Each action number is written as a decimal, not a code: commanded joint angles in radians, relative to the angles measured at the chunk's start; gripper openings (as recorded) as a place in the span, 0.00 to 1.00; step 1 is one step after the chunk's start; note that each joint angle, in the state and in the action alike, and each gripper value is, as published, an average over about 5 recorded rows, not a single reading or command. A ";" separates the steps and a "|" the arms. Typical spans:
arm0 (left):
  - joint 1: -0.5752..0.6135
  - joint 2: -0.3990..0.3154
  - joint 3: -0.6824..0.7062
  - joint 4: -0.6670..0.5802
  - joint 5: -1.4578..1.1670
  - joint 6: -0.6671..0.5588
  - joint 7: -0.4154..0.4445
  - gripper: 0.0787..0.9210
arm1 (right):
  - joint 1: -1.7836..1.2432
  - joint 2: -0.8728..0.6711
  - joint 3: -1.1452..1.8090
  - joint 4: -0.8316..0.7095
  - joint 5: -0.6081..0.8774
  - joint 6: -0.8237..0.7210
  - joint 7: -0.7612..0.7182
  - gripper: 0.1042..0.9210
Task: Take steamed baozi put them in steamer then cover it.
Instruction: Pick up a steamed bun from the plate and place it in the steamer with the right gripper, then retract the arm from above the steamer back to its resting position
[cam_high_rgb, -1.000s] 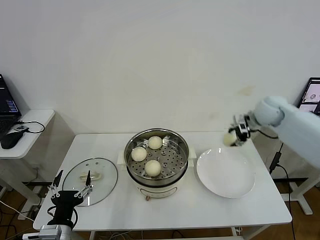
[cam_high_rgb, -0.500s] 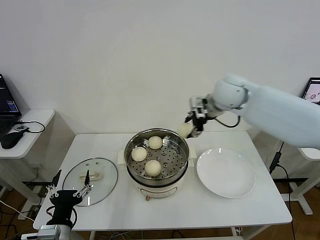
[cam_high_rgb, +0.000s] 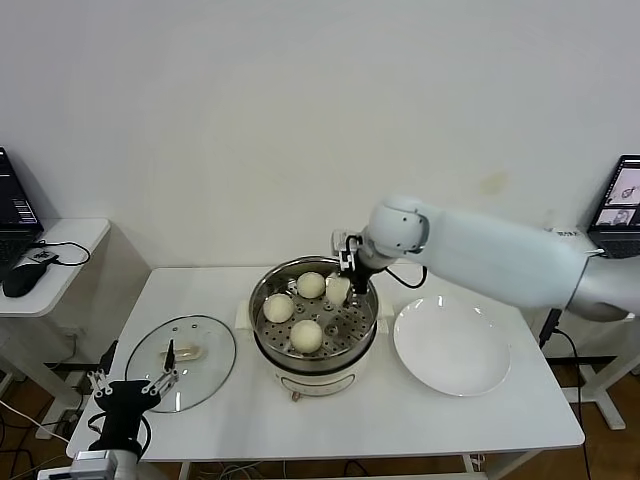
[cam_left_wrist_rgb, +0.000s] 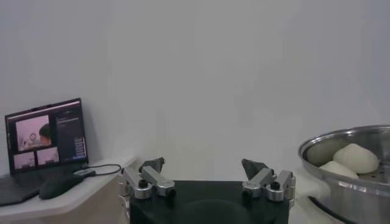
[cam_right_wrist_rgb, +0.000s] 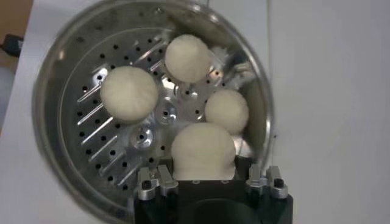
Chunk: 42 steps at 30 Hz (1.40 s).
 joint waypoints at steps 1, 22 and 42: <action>-0.002 -0.001 0.003 0.002 0.001 0.000 0.000 0.88 | -0.060 0.049 -0.013 -0.036 -0.032 -0.030 0.026 0.64; -0.016 -0.004 0.012 0.005 0.002 0.004 0.000 0.88 | -0.062 -0.034 0.090 0.033 -0.031 0.000 0.039 0.82; -0.045 0.001 0.010 0.116 0.009 -0.014 -0.018 0.88 | -1.184 -0.356 1.142 0.455 0.055 0.529 0.811 0.88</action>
